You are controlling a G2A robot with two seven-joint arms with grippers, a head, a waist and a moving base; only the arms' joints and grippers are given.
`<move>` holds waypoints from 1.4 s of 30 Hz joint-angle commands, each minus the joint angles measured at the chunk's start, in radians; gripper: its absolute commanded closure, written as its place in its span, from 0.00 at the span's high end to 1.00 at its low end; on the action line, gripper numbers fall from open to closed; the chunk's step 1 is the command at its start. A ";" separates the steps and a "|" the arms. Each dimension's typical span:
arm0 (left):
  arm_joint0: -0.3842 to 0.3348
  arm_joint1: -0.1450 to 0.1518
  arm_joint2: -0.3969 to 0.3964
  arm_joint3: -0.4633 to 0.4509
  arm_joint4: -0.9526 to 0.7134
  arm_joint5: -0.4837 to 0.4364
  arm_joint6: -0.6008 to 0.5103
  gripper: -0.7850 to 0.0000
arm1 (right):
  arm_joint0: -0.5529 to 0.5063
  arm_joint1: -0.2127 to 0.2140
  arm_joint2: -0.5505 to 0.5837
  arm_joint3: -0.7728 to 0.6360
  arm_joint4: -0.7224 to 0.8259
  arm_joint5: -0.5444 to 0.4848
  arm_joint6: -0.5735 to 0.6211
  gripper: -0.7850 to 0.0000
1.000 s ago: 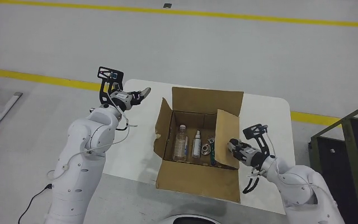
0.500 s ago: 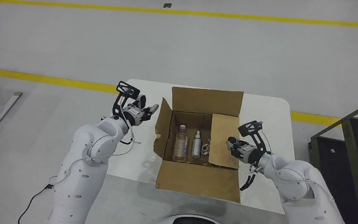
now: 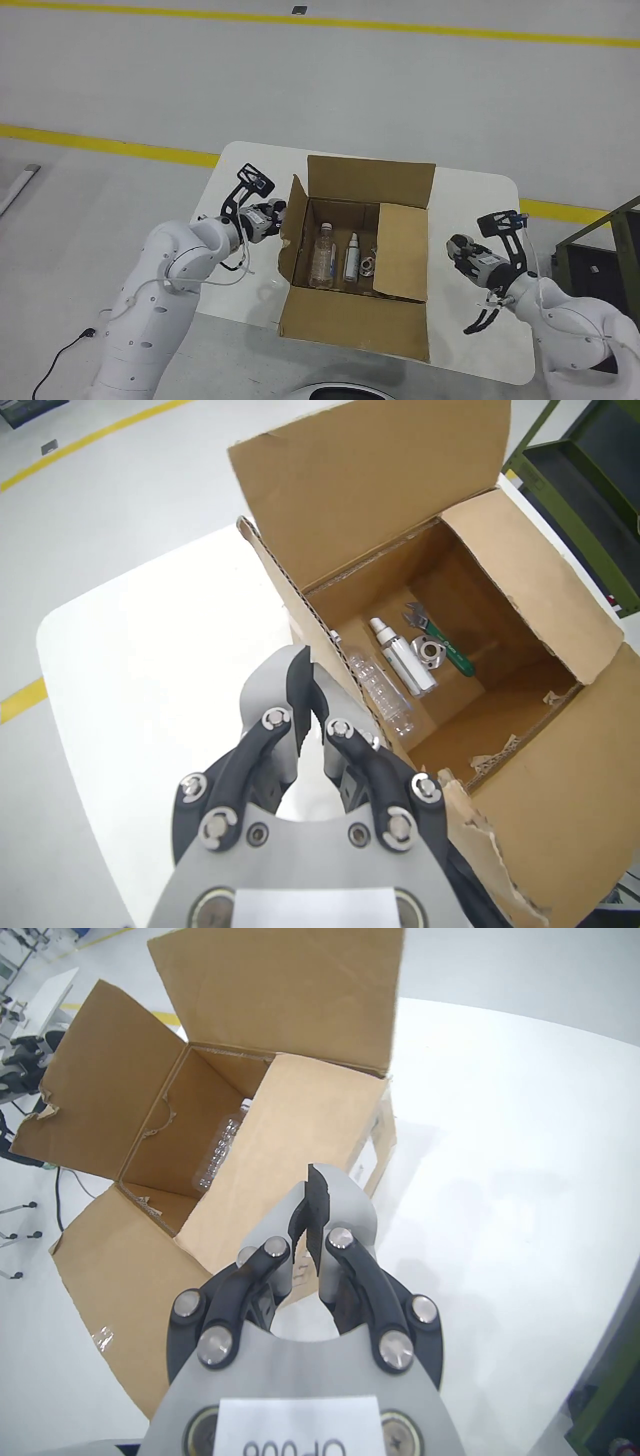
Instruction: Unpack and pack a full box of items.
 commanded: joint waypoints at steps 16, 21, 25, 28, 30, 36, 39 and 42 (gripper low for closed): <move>-0.135 -0.028 0.242 0.181 -0.096 -0.197 0.039 0.15 | -0.105 0.010 0.147 0.013 0.032 0.085 -0.033 0.00; -0.159 -0.034 0.292 0.223 -0.050 -0.213 0.050 0.40 | -0.109 0.011 0.148 0.008 0.051 0.086 -0.041 0.00; -0.168 -0.035 0.312 0.231 -0.007 -0.212 0.071 0.99 | -0.100 0.014 0.131 0.011 0.052 0.078 -0.038 0.00; -0.170 -0.035 0.319 0.236 0.024 -0.197 0.085 1.00 | -0.089 0.017 0.116 0.014 0.052 0.069 -0.032 0.00; -0.172 -0.034 0.319 0.234 0.043 -0.184 0.098 1.00 | -0.080 0.018 0.104 0.017 0.054 0.061 -0.031 0.00; -0.169 -0.022 0.269 0.186 0.109 -0.180 0.222 1.00 | -0.041 0.021 0.067 0.031 0.082 0.045 -0.035 0.00; -0.153 -0.007 0.212 0.139 0.157 -0.201 0.303 1.00 | -0.017 0.023 0.045 0.044 0.092 0.035 -0.039 0.00; -0.123 0.010 0.143 0.083 0.209 -0.216 0.375 1.00 | 0.009 0.024 0.024 0.065 0.111 0.027 -0.041 0.00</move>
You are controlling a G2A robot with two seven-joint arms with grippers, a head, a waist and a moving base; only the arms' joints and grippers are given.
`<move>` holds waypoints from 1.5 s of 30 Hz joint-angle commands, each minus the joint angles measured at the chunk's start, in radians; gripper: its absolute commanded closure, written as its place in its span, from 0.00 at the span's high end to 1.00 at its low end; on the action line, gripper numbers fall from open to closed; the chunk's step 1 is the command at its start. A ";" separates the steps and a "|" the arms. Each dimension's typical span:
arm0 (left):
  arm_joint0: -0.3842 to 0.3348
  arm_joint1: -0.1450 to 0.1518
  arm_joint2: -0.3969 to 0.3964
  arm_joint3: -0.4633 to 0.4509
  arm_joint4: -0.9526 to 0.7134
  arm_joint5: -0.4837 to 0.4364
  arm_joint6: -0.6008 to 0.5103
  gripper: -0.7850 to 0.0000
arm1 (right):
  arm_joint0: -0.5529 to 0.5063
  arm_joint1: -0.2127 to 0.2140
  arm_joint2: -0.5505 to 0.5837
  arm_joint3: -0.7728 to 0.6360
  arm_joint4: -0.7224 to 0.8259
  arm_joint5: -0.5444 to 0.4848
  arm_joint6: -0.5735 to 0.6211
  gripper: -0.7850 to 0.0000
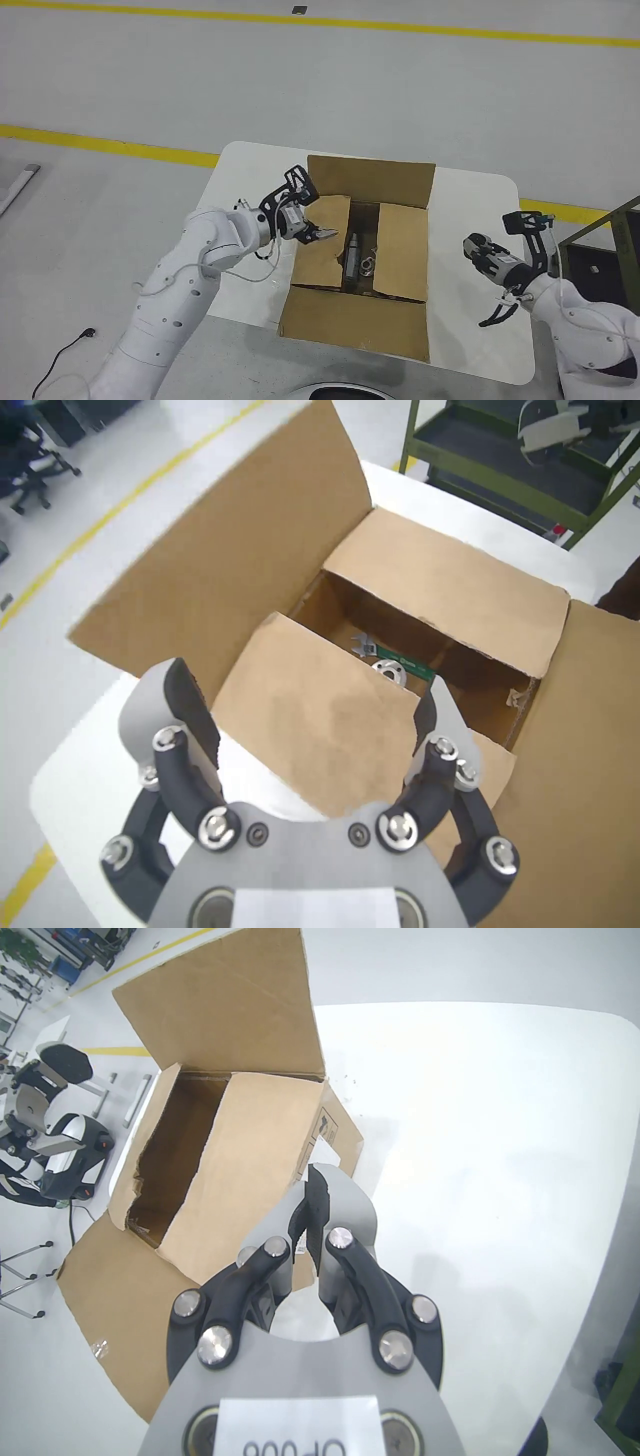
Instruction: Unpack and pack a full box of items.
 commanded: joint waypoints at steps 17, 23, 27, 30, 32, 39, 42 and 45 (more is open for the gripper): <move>0.038 0.021 -0.073 -0.064 0.079 -0.035 0.082 1.00 | 0.150 0.008 -0.152 0.085 0.021 -0.010 0.021 0.00; 0.064 0.056 -0.137 -0.106 0.166 -0.315 0.146 1.00 | 0.171 0.009 -0.181 0.120 0.040 -0.012 0.002 0.00; 0.114 0.106 -0.094 -0.209 0.218 -0.321 0.165 1.00 | 0.175 0.010 -0.194 0.136 0.044 -0.018 -0.007 0.00; 0.141 0.166 -0.060 -0.252 0.211 -0.321 0.190 1.00 | 0.178 0.012 -0.197 0.146 0.052 -0.019 -0.010 0.00; 0.153 0.209 -0.045 -0.267 0.196 -0.321 0.197 1.00 | 0.179 0.013 -0.200 0.150 0.054 -0.020 -0.011 0.00; 0.163 0.269 -0.037 -0.278 0.164 -0.321 0.212 1.00 | 0.187 0.017 -0.209 0.154 0.057 -0.016 -0.010 0.00; 0.163 0.269 -0.037 -0.278 0.164 -0.321 0.212 1.00 | 0.195 0.018 -0.218 0.155 0.056 -0.007 -0.003 0.00; 0.163 0.269 -0.037 -0.278 0.164 -0.321 0.212 1.00 | 0.206 0.019 -0.234 0.150 0.055 0.001 0.003 0.00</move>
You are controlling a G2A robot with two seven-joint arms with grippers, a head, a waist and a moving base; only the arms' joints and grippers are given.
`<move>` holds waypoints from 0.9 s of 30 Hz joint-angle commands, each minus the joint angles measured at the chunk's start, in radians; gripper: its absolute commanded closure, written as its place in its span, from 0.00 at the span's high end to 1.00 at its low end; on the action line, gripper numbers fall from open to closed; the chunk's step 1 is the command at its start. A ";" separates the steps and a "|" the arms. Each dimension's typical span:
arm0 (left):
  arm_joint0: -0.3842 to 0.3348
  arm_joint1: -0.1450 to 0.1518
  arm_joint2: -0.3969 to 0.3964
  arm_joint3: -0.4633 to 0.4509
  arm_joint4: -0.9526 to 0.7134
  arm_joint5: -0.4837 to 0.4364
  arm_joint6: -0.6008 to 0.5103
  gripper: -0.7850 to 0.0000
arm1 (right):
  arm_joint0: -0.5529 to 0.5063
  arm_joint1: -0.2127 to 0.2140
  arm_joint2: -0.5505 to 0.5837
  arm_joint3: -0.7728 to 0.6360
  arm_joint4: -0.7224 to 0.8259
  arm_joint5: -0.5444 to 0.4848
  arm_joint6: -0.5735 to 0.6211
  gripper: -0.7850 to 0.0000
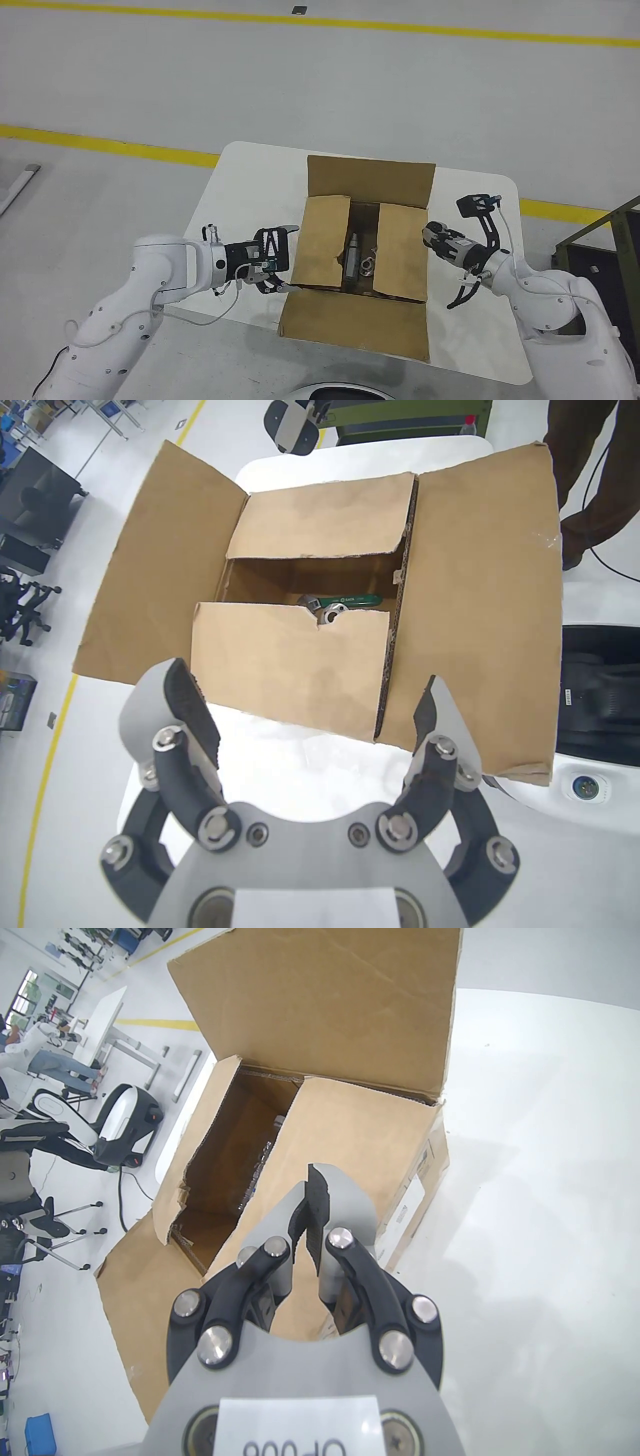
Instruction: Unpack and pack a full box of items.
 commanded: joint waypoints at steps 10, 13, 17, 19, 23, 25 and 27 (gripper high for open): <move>0.060 0.018 -0.037 -0.047 -0.017 0.000 -0.008 1.00 | 0.018 0.004 -0.028 -0.005 -0.003 0.006 0.002 0.00; 0.101 0.036 -0.048 -0.082 -0.042 0.000 -0.038 1.00 | 0.017 0.006 -0.028 -0.005 0.001 0.007 0.000 0.00; 0.151 0.065 -0.057 -0.131 -0.070 0.000 -0.089 1.00 | 0.015 0.009 -0.023 0.000 0.008 0.001 -0.005 0.00; 0.175 0.080 -0.068 -0.142 -0.084 0.000 -0.105 1.00 | 0.013 0.010 -0.022 0.002 0.010 -0.002 -0.008 0.00; 0.222 0.108 -0.090 -0.157 -0.087 0.000 -0.145 1.00 | 0.012 0.012 -0.019 0.006 0.016 -0.007 -0.010 0.00; 0.244 0.119 -0.100 -0.154 -0.091 0.000 -0.152 1.00 | 0.012 0.013 -0.018 0.009 0.019 -0.009 -0.010 0.00; 0.262 0.127 -0.110 -0.155 -0.087 0.000 -0.150 1.00 | 0.011 0.015 -0.018 0.009 0.021 -0.010 -0.010 0.00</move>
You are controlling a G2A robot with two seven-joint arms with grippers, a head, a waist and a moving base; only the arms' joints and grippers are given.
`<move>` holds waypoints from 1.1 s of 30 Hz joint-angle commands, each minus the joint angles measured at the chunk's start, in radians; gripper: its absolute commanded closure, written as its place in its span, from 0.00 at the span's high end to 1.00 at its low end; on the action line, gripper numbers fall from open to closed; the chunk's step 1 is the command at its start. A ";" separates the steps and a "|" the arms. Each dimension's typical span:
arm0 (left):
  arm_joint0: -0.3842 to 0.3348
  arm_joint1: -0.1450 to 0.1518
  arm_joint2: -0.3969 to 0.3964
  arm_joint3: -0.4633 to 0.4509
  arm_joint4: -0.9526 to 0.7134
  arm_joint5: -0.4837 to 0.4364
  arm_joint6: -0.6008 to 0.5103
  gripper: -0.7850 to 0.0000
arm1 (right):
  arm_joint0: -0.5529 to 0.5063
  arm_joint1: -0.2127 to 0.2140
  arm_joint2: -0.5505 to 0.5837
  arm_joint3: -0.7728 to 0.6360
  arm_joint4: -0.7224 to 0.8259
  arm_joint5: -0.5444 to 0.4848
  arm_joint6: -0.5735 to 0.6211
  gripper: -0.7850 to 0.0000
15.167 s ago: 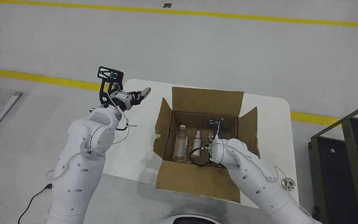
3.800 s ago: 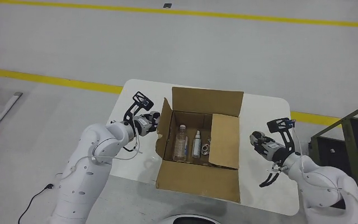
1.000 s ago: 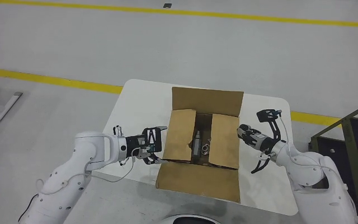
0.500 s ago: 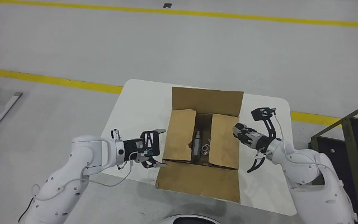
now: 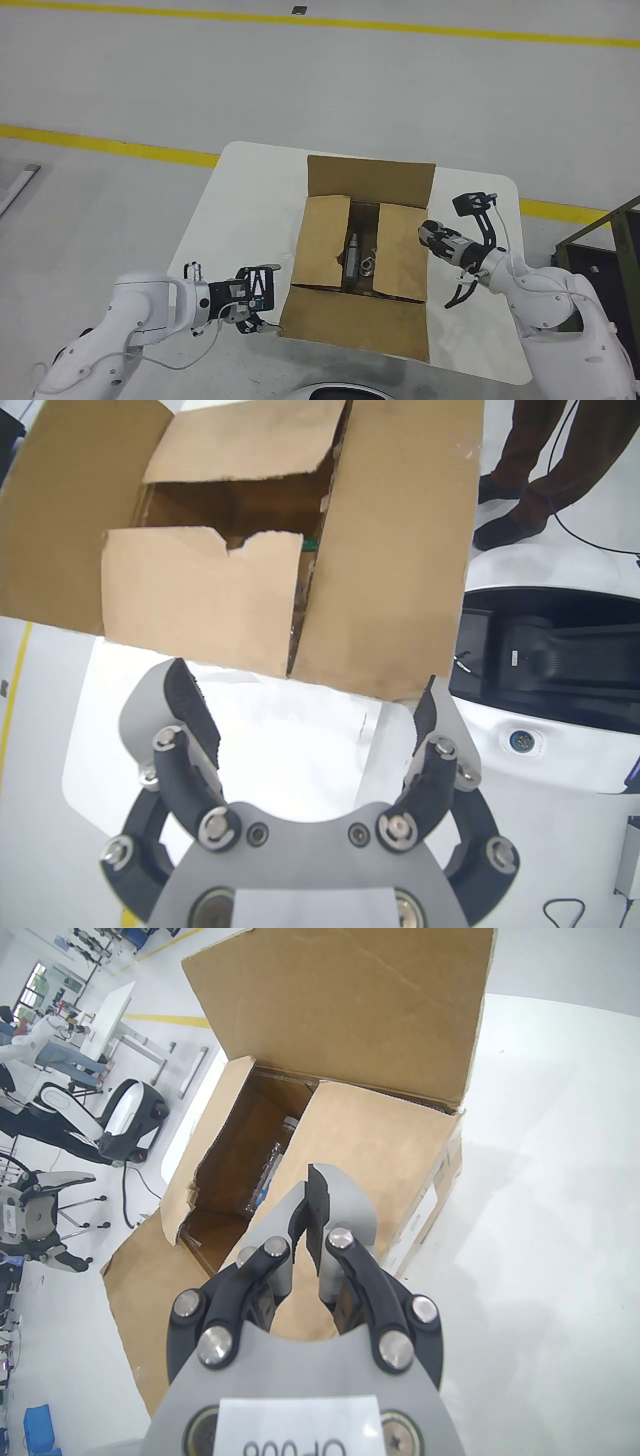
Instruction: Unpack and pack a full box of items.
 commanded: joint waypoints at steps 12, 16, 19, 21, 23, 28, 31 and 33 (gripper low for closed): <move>0.081 0.026 -0.012 0.030 0.058 0.000 0.067 1.00 | -0.010 0.008 0.006 -0.011 0.002 0.008 0.000 0.00; 0.057 0.020 0.020 0.042 0.082 0.008 0.123 1.00 | -0.020 0.011 0.011 -0.021 0.000 0.016 0.000 0.00; 0.022 0.010 0.061 0.059 0.116 0.026 0.161 1.00 | -0.028 0.012 0.014 -0.028 -0.002 0.022 0.000 0.00; -0.005 0.002 0.087 0.078 0.137 0.049 0.188 1.00 | -0.034 0.014 0.017 -0.034 -0.004 0.025 -0.003 0.00; -0.032 -0.005 0.114 0.093 0.158 0.058 0.214 1.00 | -0.041 0.015 0.023 -0.039 -0.003 0.031 -0.005 0.00; -0.095 -0.022 0.161 0.132 0.197 0.085 0.260 1.00 | -0.058 0.019 0.039 -0.051 -0.004 0.037 -0.006 0.00; -0.125 -0.029 0.174 0.142 0.208 0.105 0.287 1.00 | -0.069 0.021 0.050 -0.061 -0.003 0.043 -0.005 0.00; -0.142 -0.032 0.180 0.144 0.215 0.101 0.298 1.00 | -0.075 0.022 0.057 -0.065 -0.003 0.045 -0.004 0.00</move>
